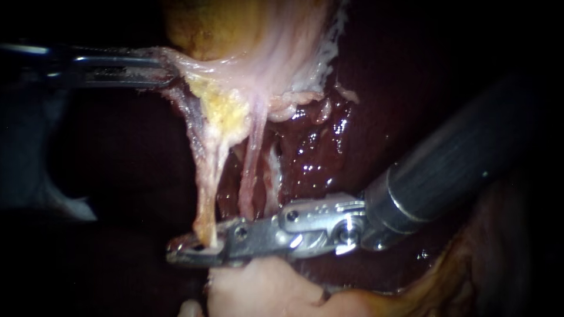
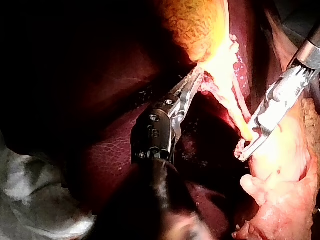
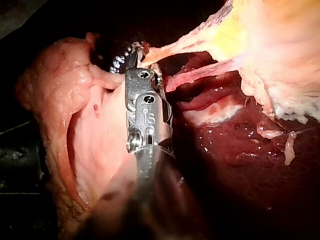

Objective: Clipping first clip left tube

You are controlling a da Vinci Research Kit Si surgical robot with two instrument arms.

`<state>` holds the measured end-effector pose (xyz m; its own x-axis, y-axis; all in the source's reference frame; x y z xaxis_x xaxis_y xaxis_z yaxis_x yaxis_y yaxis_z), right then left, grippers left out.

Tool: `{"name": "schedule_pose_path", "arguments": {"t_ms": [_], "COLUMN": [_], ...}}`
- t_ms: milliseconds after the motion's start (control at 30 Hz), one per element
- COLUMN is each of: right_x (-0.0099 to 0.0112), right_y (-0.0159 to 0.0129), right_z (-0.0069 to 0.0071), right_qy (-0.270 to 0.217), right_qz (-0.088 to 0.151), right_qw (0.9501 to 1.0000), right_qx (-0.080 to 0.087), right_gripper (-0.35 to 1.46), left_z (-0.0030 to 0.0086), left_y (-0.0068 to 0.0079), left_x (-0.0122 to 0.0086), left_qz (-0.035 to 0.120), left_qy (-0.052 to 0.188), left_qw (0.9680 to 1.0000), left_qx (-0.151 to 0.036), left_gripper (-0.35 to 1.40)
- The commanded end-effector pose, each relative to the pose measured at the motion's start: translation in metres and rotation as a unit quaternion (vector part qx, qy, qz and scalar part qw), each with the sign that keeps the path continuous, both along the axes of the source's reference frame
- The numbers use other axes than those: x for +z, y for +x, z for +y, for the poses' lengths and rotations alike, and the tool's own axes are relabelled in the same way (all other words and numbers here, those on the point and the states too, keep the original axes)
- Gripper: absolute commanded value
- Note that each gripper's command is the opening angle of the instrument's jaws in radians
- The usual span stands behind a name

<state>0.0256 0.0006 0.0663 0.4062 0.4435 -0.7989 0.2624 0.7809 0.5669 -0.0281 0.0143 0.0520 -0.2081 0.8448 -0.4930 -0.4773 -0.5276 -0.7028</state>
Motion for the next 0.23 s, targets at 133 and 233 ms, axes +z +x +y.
{"name": "schedule_pose_path", "arguments": {"t_ms": [133,233], "right_x": [0.0000,0.0001], "right_y": [0.0000,0.0000], "right_z": [0.0000,0.0000], "right_qy": [0.000,0.004], "right_qz": [0.001,0.001], "right_qw": [1.0000,1.0000], "right_qx": [-0.001,-0.003], "right_gripper": [-0.35,-0.35], "left_z": [0.0000,0.0001], "left_y": [0.0000,0.0000], "left_x": [0.0000,0.0000], "left_qz": [0.000,0.000], "left_qy": [0.000,0.000], "left_qw": [1.0000,1.0000], "left_qx": [0.000,0.000], "left_gripper": [-0.35,-0.35]}}
